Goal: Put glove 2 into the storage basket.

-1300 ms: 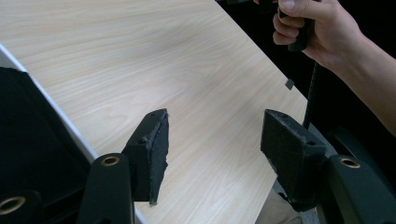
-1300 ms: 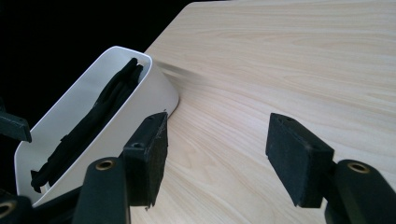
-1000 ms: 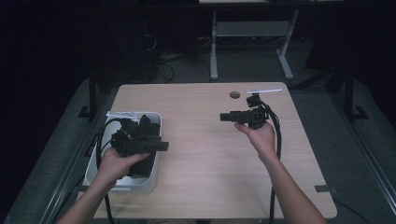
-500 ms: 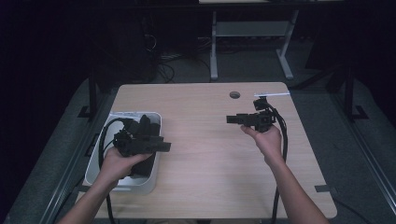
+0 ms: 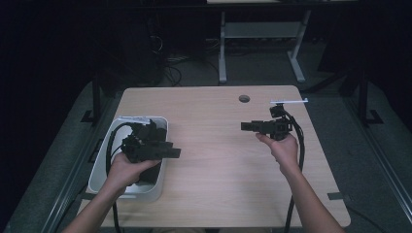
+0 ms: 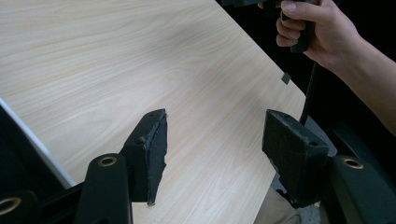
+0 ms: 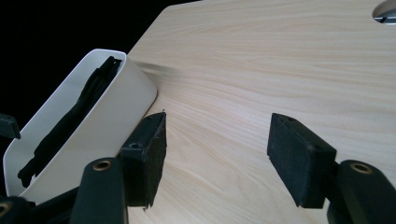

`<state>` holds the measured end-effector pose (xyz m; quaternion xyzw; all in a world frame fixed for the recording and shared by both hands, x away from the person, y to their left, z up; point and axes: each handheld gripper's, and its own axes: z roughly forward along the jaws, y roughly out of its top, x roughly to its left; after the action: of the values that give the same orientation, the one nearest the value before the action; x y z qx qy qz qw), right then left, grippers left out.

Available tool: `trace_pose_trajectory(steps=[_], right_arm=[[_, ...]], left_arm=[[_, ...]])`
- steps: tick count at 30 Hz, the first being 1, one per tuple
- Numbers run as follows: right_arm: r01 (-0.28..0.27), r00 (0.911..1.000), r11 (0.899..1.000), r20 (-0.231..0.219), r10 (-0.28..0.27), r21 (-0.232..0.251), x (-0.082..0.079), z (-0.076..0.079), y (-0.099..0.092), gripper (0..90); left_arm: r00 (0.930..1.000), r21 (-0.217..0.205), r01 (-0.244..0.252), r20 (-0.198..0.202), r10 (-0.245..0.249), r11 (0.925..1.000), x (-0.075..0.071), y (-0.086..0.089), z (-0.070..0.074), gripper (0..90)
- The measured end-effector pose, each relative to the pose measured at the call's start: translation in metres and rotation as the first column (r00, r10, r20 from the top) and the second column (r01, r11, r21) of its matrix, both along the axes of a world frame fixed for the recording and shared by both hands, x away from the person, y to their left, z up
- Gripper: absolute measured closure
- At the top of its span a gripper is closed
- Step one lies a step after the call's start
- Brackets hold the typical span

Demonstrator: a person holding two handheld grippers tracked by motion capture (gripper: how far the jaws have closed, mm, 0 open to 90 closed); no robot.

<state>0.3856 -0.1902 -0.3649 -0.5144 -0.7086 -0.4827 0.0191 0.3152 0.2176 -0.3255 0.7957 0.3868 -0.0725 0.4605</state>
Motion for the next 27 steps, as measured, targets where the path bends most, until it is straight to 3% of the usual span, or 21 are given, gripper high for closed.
trace_pose_trajectory(steps=[16,27], right_arm=[[0.039,0.9991,0.999,-0.014,-0.039,0.006,-0.013,-0.012,-0.029,37.1],[0.086,0.996,0.996,-0.031,-0.084,0.038,-0.024,-0.018,-0.052,36.8]], left_arm=[[0.9997,0.0,0.024,-0.008,-0.024,0.9997,0.0,-0.016,-0.001,39.7],[0.9986,0.001,0.052,-0.005,-0.052,0.9986,0.001,-0.032,-0.004,39.7]])
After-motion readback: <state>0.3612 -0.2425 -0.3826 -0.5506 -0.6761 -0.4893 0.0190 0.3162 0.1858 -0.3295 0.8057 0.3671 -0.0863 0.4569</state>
